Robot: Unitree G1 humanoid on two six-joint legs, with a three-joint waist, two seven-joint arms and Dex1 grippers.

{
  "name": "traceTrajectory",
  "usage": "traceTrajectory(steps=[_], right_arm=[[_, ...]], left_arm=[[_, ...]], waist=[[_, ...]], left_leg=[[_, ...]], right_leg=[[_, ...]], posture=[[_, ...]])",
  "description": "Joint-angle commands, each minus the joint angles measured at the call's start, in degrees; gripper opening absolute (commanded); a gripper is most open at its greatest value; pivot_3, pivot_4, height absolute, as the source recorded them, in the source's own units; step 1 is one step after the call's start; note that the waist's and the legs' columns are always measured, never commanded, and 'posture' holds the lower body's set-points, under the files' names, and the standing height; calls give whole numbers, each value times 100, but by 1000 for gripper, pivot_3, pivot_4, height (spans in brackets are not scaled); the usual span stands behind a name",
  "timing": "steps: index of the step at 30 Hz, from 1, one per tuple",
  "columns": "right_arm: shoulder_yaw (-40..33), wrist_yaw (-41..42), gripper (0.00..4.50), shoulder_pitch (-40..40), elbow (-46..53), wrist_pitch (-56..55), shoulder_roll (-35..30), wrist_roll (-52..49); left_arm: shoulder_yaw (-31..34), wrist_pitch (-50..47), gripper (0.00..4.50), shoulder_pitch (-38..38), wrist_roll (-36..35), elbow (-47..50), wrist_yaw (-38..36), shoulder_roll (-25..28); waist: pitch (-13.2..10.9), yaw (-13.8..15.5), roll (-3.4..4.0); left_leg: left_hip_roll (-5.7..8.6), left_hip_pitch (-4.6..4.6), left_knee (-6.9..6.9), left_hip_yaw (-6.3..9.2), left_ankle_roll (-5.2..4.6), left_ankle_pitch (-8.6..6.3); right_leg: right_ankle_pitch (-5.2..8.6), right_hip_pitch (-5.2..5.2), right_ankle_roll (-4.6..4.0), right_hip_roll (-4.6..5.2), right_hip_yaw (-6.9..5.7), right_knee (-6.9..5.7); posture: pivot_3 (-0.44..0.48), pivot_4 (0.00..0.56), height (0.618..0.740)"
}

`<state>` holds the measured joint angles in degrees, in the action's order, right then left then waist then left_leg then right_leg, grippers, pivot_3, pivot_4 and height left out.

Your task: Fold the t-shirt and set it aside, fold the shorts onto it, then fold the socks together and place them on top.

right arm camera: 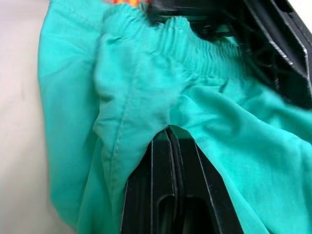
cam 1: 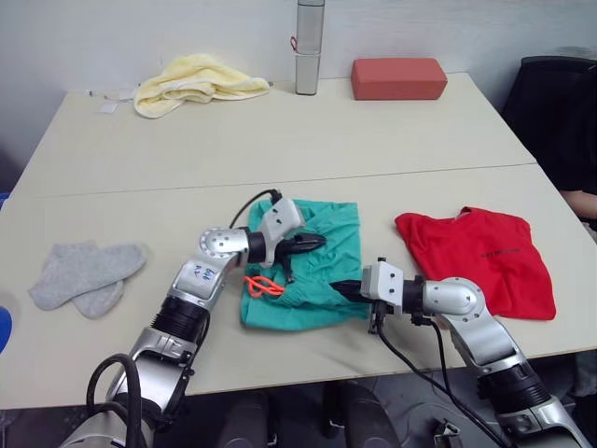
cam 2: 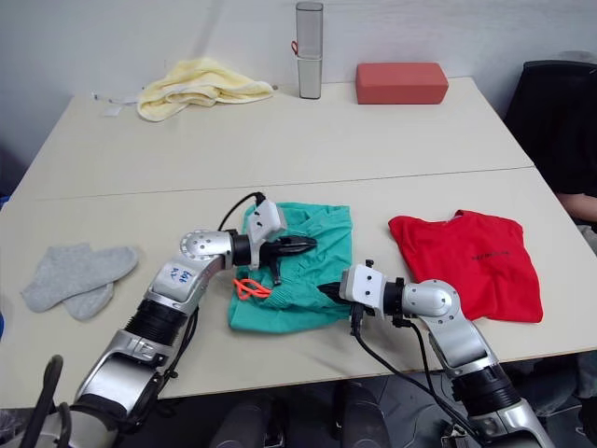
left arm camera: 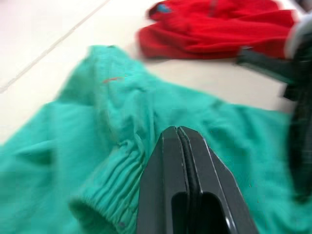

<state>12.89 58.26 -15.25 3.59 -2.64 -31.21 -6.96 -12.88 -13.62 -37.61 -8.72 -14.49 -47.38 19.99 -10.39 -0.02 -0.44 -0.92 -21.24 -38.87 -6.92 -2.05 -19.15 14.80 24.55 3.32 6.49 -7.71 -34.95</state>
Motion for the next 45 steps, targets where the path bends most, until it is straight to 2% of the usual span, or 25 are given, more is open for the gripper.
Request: traceTrajectory(steps=[1,6,11,13,16,18,21,24,27,31,35,39,45], right_arm=[[-68,-33,0,-10,88,-209,2,-45],[-65,22,0,-69,165,-335,74,-188],[-204,105,0,8,198,-564,120,-503],[-288,80,0,-24,215,-512,111,-627],[-351,1,0,-134,210,-406,181,-768],[-361,-162,0,-243,176,-217,354,-848],[-217,-216,0,-388,-34,-114,602,-817],[-71,-246,0,-429,-342,-164,824,-664],[115,-145,0,-457,-573,-338,941,-500],[277,-54,0,-432,-829,-485,928,-307],[38,-326,0,-406,-913,-271,1043,-446],[-203,-226,0,-198,-799,-261,779,-585],[-614,65,0,100,-818,-266,308,-870]], left_arm=[[307,93,30,63,139,-28,174,279],[415,303,30,269,344,-118,341,473],[862,579,30,310,-110,-48,262,374],[1087,683,30,315,-552,156,-152,370],[1299,707,30,209,-709,258,-445,650],[1493,493,30,31,-1084,396,-825,862],[1381,51,30,-147,-1608,702,-1527,946],[876,61,30,-189,-1354,637,-1641,665],[400,201,30,-179,-873,198,-1339,185],[-25,452,30,-98,-295,-320,-1031,-149],[-135,620,30,-66,264,-845,-406,-258],[61,730,30,77,447,-1119,11,-192],[326,863,30,453,221,-819,-192,20]], waist=[[0,-1,0],[0,5,0],[0,46,-1],[0,30,-1],[0,10,-1],[-1,-11,-2],[-2,-12,-3],[-1,39,-1],[-1,77,-2],[-1,49,-2],[-1,-12,-2],[-1,-7,-2],[-1,-25,-2]], left_leg=[[0,0,0,0,0,0],[0,0,-2,1,-1,-1],[1,-6,-14,5,-5,-3],[1,-5,-14,5,-4,-3],[0,-4,-14,5,-3,-4],[0,-3,-14,5,-2,-3],[-1,-3,-15,4,2,-1],[4,-2,-17,5,-3,-3],[9,-4,-23,4,-13,-4],[10,-7,-23,-1,-18,-3],[4,-5,-21,0,-16,-2],[4,-4,-22,1,-17,-3],[4,5,-22,1,-16,-5]], right_leg=[[0,0,0,0,0,-3],[0,-2,0,2,-1,-7],[-1,-3,1,6,-5,-7],[-1,-2,1,6,-5,-7],[-1,-2,1,6,-5,-10],[-1,-2,1,6,-6,-13],[0,-1,-1,4,-7,-22],[-1,-10,2,6,-7,-30],[-7,-16,12,3,-5,-20],[-9,-13,16,-2,-1,-17],[-8,-11,14,-2,-1,-22],[-7,-11,13,4,-1,-23],[-7,-14,13,8,3,-14]], posture=[[0,150,740],[0,150,740],[0,150,740],[0,150,740],[0,150,740],[0,150,740],[0,150,740],[0,150,740],[0,150,740],[0,150,740],[0,150,740],[0,150,740],[0,150,740]])
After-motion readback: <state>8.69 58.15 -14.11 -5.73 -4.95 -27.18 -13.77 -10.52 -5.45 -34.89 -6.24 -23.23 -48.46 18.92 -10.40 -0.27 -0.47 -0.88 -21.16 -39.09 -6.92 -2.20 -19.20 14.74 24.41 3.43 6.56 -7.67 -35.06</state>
